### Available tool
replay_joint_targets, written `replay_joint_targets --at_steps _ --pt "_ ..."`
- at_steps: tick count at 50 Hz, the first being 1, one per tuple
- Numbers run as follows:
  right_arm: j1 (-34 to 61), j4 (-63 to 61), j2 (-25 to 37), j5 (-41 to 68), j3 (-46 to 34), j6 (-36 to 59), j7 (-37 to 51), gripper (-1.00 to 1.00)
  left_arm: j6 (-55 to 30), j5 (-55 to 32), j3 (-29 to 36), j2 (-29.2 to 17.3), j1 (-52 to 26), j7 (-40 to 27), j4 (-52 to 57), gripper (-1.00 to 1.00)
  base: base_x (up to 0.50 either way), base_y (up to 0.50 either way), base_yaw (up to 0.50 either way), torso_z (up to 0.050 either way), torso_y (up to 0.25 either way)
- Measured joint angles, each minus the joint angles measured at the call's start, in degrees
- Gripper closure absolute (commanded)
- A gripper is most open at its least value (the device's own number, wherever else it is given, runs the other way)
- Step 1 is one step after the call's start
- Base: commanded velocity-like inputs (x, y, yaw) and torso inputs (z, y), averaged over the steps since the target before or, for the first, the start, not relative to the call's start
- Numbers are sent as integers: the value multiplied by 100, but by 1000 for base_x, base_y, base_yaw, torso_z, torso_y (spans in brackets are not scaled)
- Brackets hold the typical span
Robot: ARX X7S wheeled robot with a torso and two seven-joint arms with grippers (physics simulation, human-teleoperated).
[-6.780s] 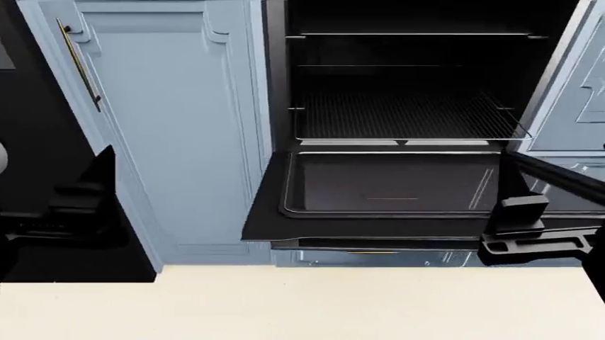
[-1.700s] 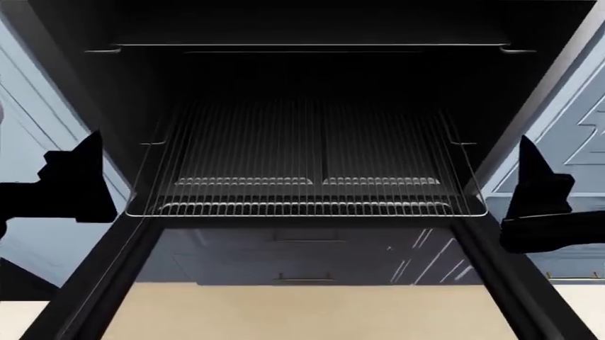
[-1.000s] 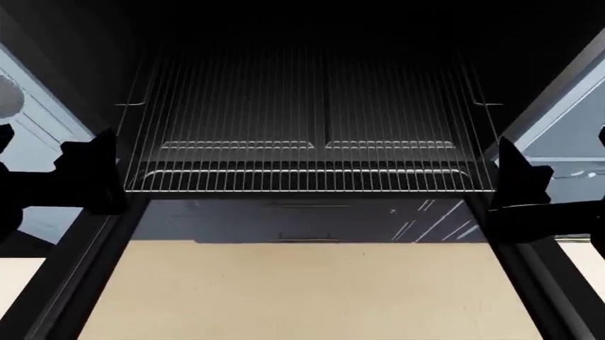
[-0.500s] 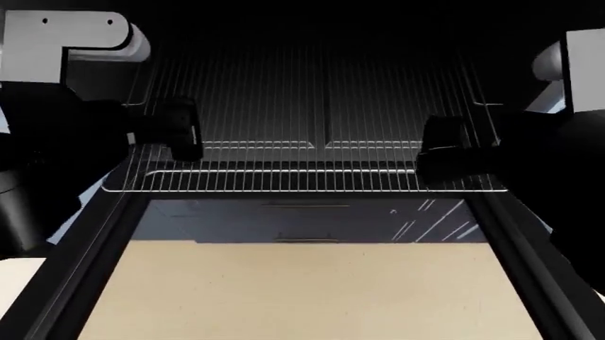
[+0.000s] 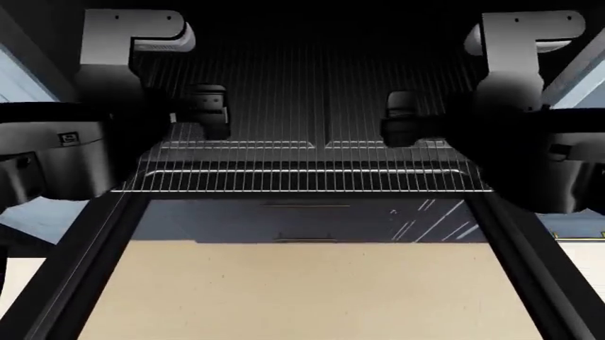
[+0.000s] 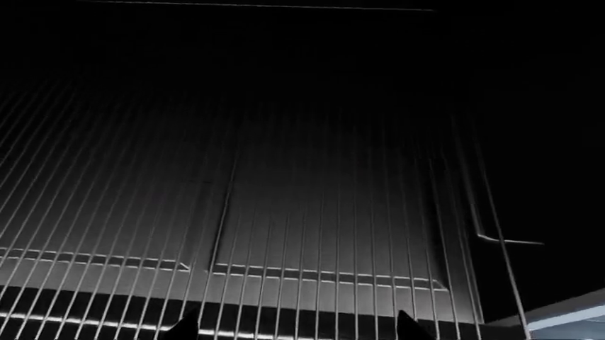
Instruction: Fully slide the bottom oven rack out.
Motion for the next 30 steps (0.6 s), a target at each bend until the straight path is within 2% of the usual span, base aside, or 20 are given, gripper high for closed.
replay_joint_targets --at_steps 30 --pt "103 1548 -661 -1418 -856 -299 -1121 -100 279 997 667 518 -44 1068 -1626 -100 0 0 0 0 0"
